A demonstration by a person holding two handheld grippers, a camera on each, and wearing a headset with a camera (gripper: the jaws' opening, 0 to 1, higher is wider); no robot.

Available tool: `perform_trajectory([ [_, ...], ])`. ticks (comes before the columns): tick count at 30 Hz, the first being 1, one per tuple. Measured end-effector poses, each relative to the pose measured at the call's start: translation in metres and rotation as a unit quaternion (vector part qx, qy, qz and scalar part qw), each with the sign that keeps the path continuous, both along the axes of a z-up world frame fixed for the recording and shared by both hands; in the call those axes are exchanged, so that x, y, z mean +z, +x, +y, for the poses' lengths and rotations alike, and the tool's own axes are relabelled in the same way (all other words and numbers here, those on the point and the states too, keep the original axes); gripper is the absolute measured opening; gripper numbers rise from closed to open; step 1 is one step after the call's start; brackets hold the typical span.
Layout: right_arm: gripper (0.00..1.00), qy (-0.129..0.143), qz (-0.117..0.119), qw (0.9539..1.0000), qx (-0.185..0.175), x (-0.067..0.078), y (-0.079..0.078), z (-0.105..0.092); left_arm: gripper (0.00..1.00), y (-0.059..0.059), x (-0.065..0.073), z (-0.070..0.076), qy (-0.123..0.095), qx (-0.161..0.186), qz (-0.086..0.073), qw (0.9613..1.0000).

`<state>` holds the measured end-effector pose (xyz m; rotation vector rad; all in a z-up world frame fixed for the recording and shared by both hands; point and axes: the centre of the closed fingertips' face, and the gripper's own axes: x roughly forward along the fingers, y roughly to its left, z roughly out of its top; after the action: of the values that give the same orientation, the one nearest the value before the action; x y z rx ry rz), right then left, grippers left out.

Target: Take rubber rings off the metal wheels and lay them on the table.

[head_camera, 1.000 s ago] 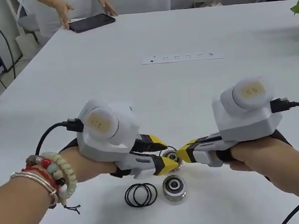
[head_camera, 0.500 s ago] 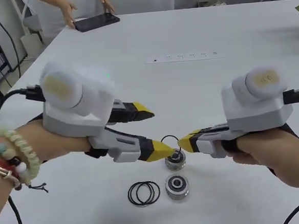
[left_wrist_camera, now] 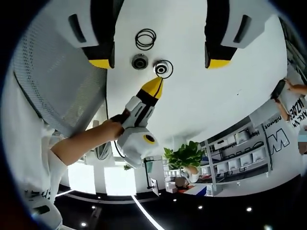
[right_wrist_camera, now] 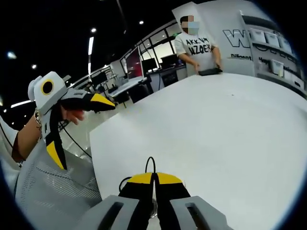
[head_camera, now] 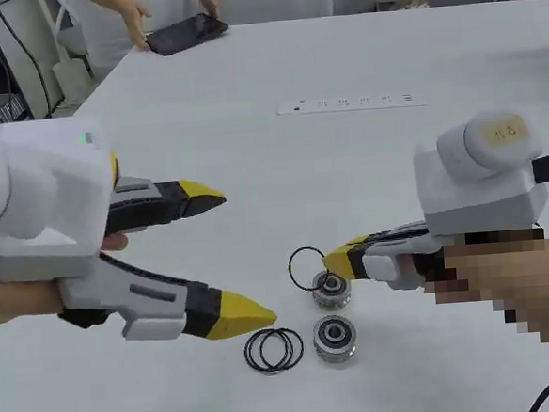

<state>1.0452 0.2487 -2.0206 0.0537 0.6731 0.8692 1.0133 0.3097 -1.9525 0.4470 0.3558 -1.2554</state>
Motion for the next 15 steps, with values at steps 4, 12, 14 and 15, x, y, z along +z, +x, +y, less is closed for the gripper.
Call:
perform_trajectory([
  [4,0.0,-0.001,0.0,0.9998,0.018,0.001,-0.008,0.01,0.78,-0.003,-0.004,0.015,-0.015,0.026,0.0,0.9995],
  [12,0.0,-0.007,0.005,0.9985,0.054,-0.004,-0.021,0.027,0.9,-0.017,-0.022,0.039,-0.005,0.056,0.035,0.9978],
  [14,0.0,-0.01,0.008,0.9978,0.065,-0.007,-0.025,0.031,0.91,-0.02,-0.026,0.043,-0.001,0.062,0.04,0.9973],
  [15,0.0,-0.013,0.01,0.9972,0.072,-0.009,-0.028,0.033,0.91,-0.021,-0.028,0.044,-0.001,0.063,0.042,0.9972],
])
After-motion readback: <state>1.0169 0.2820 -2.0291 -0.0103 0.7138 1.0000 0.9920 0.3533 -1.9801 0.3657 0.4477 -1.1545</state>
